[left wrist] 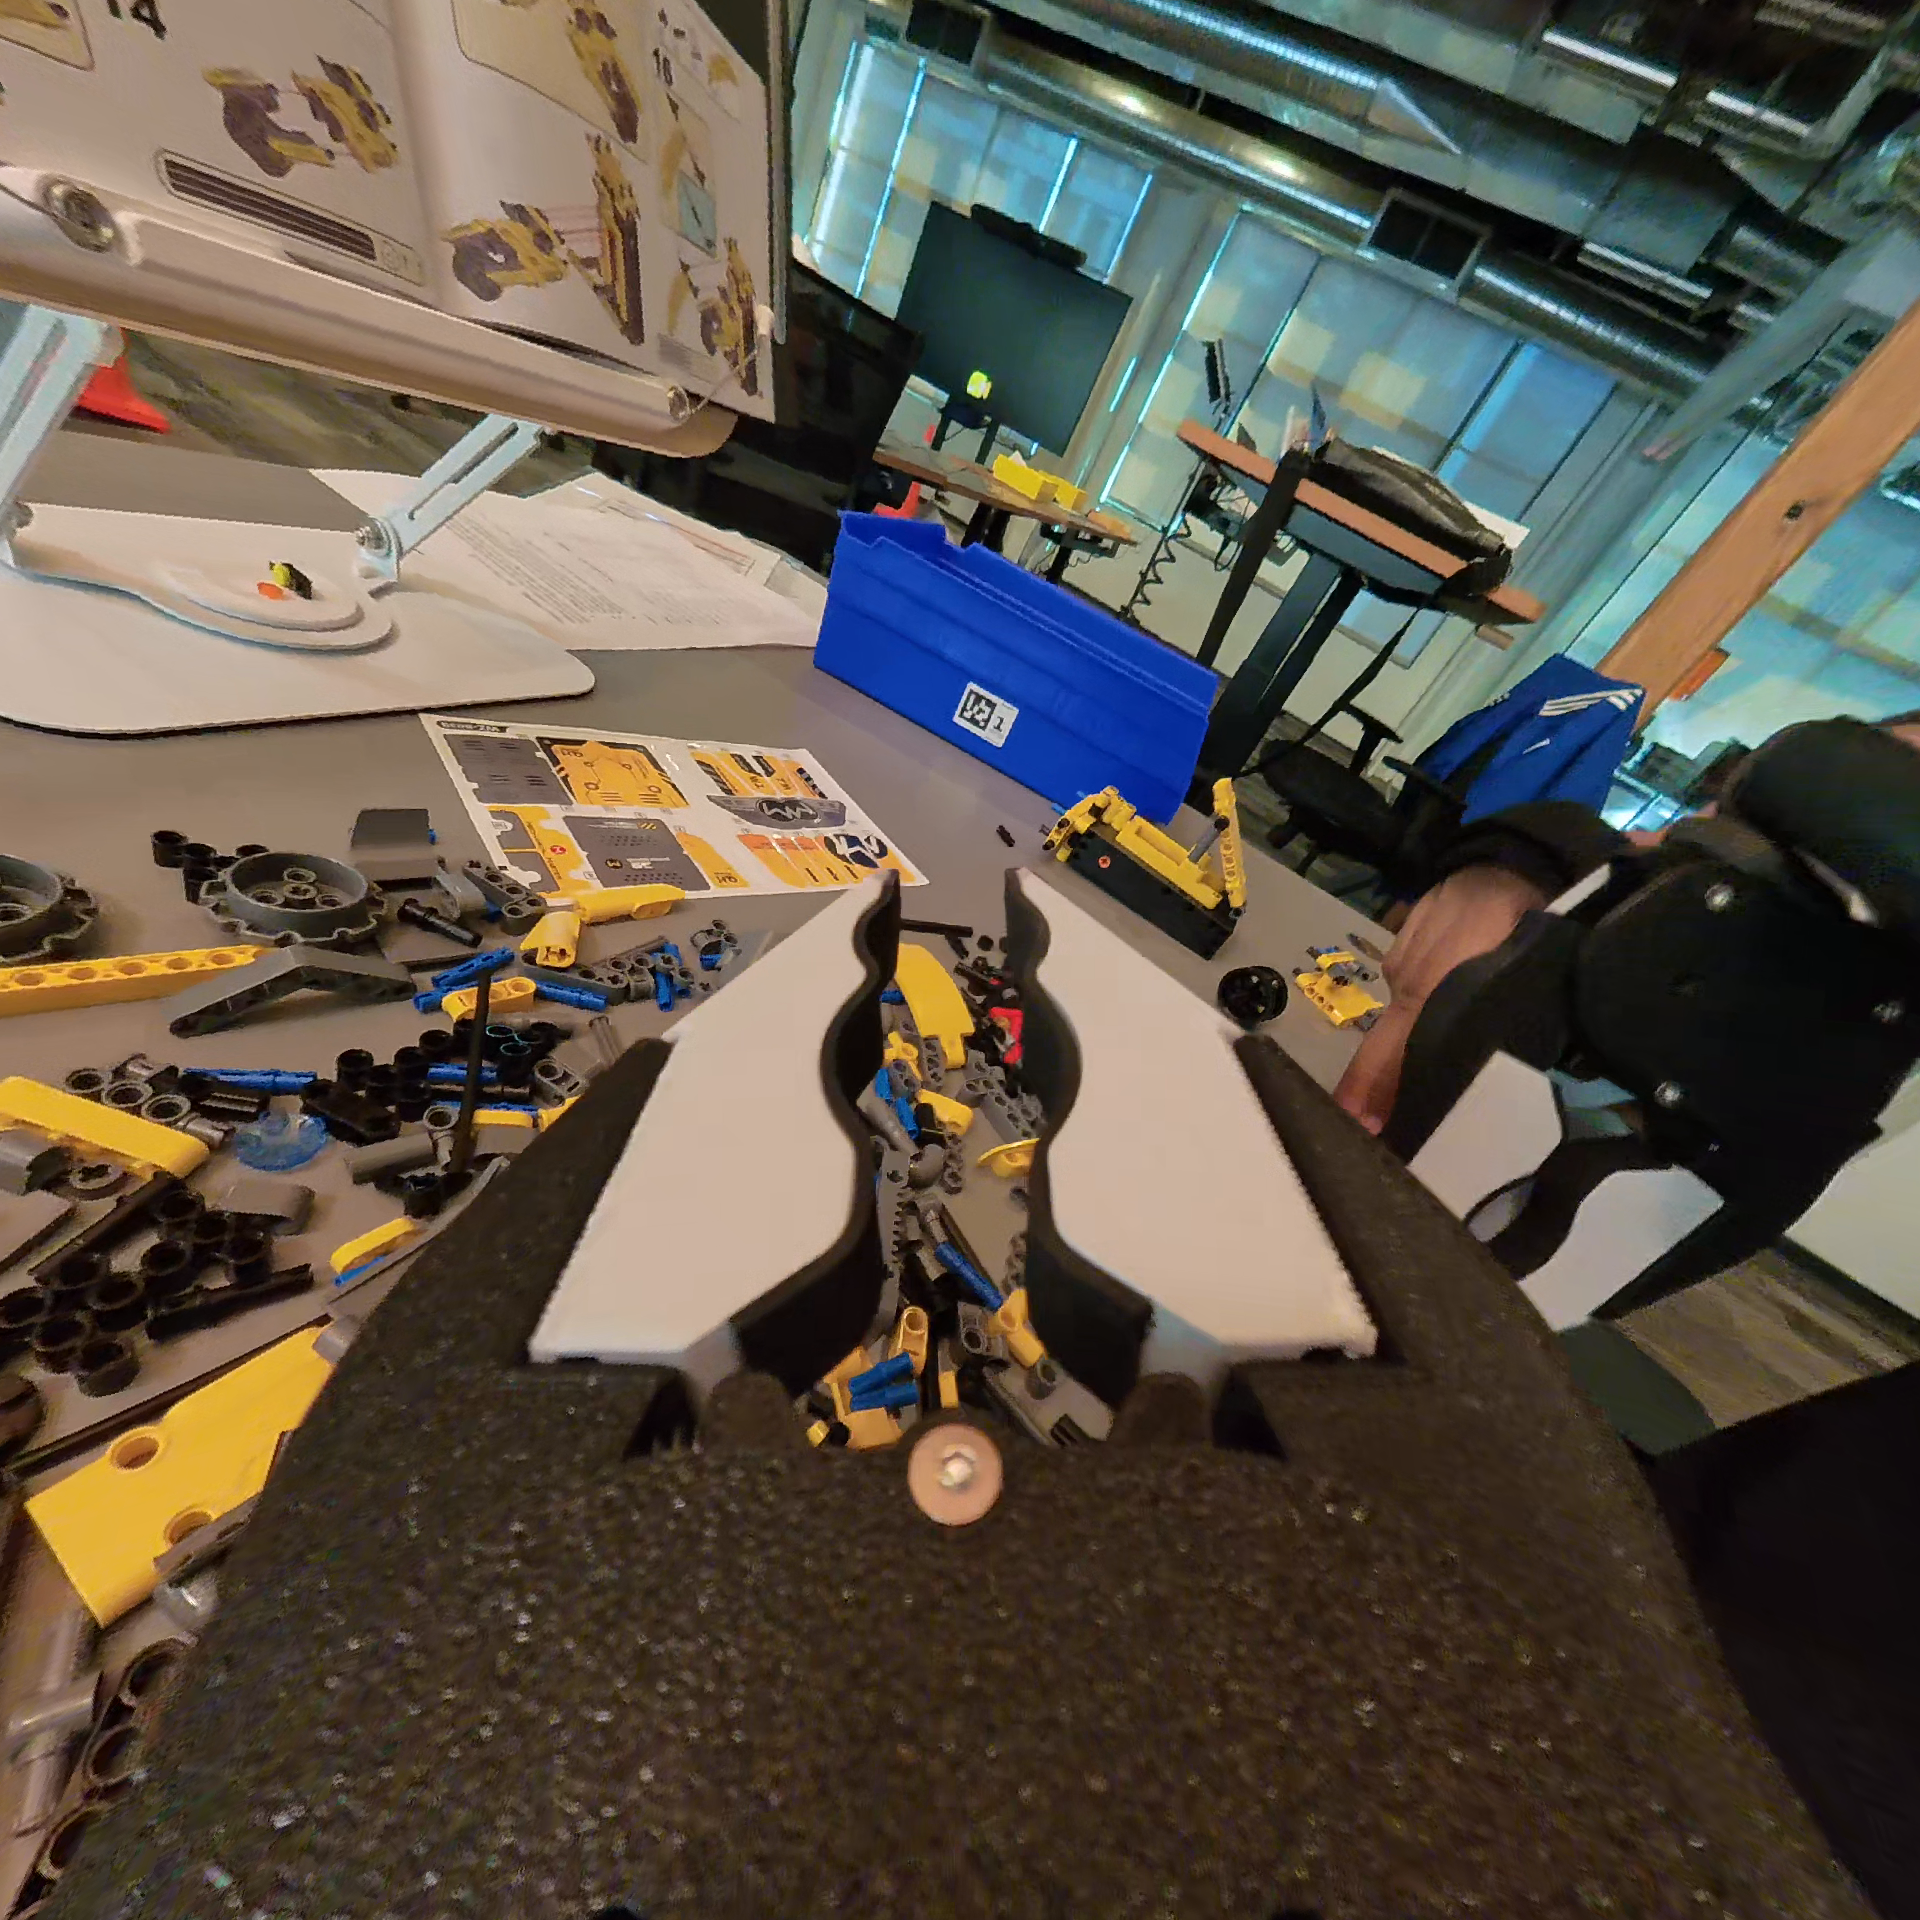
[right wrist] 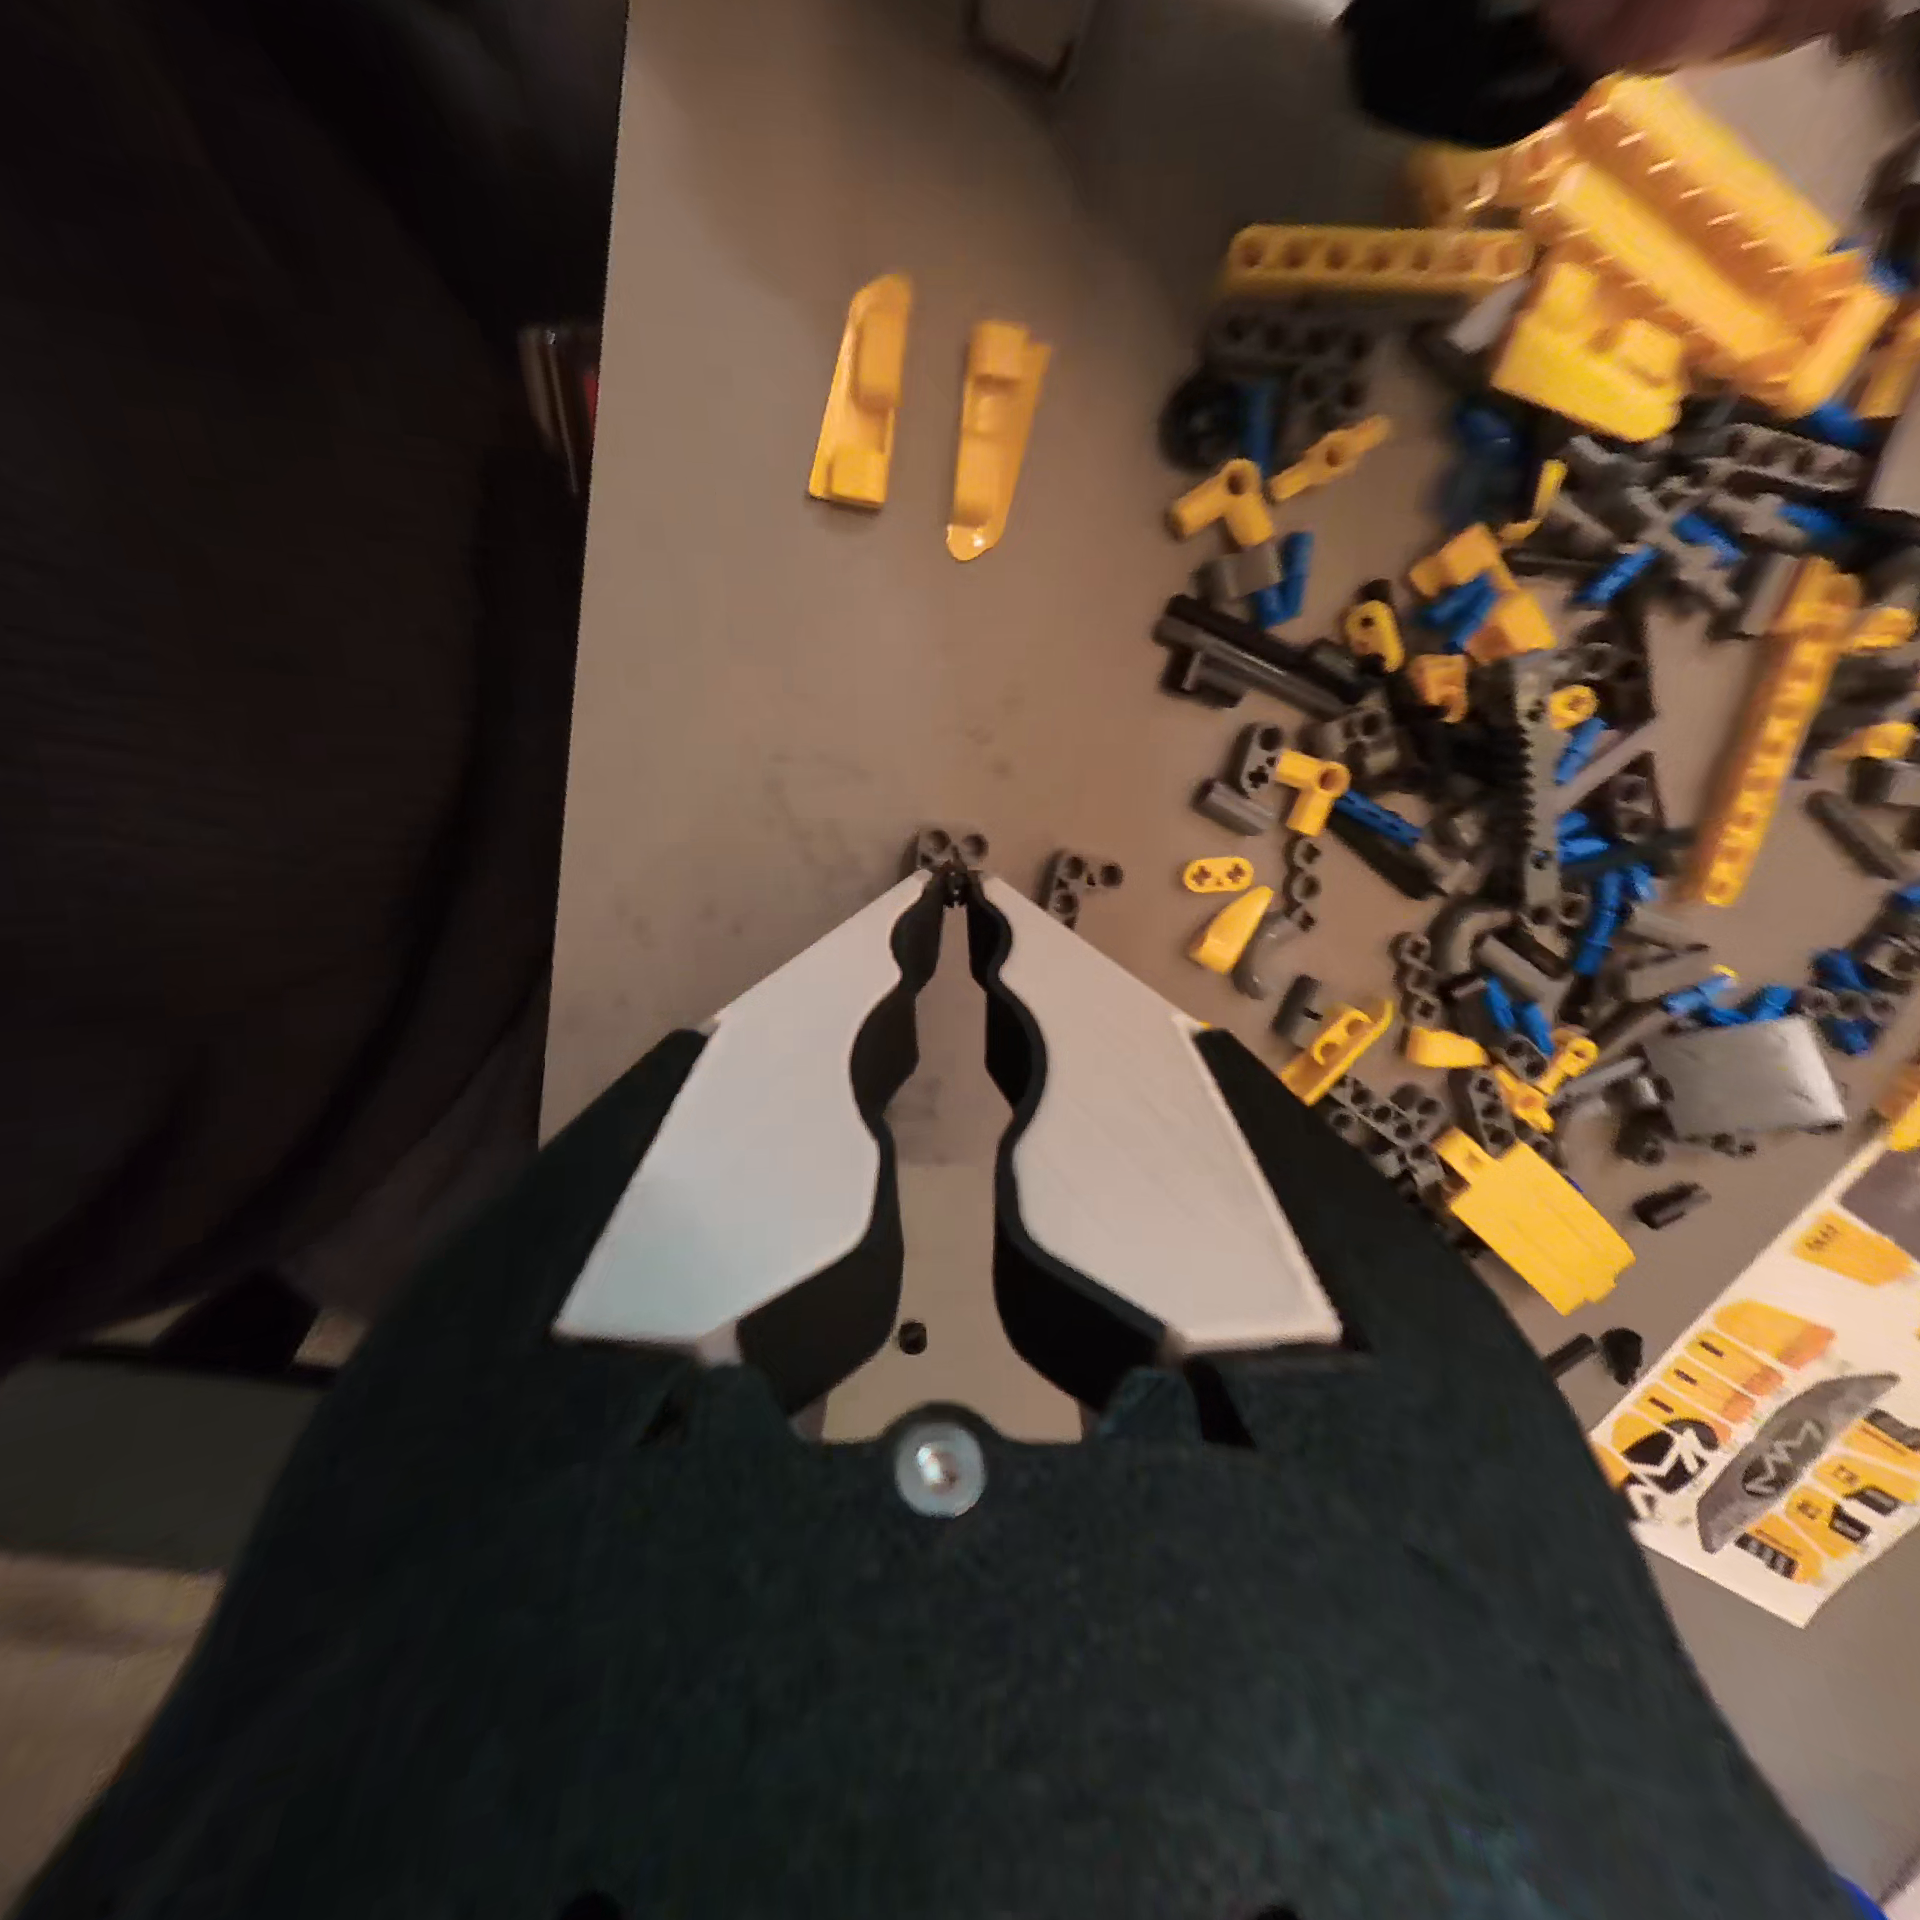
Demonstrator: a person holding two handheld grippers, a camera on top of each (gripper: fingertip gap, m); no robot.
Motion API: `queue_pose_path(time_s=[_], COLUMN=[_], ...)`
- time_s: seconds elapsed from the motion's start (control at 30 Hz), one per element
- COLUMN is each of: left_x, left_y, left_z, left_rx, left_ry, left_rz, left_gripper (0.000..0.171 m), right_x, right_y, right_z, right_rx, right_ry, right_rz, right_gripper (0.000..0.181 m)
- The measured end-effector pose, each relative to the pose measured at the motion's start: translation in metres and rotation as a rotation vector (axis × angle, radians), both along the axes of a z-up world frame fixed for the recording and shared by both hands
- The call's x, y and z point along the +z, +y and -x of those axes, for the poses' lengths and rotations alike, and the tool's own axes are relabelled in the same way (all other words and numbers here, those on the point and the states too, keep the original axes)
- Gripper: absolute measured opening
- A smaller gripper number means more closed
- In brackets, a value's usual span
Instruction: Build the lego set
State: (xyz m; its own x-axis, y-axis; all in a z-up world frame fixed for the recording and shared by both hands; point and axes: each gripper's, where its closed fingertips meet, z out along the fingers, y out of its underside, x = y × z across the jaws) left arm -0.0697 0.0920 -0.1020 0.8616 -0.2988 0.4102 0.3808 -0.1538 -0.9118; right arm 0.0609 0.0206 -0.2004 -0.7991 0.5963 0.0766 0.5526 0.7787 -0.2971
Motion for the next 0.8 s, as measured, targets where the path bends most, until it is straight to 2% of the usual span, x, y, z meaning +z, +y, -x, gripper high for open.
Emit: queue_pose_path(time_s=[0.2, 0.8], left_x=[0.0039, 0.0056], left_y=[-0.0019, -0.0024], left_z=[0.0003, 0.0007], left_rx=[-0.009, -0.009], left_ry=[-0.029, -0.034], left_rz=[-0.015, -0.02], left_gripper=[0.019, 0.019], right_x=[-0.0092, -0.0122], right_y=[-0.0036, -0.0062], right_z=[-0.0018, -0.0002], right_rx=[0.013, -0.009], right_ry=[-0.107, -0.139], right_rz=[-0.038, -0.032], right_gripper=[0.004, 0.004])
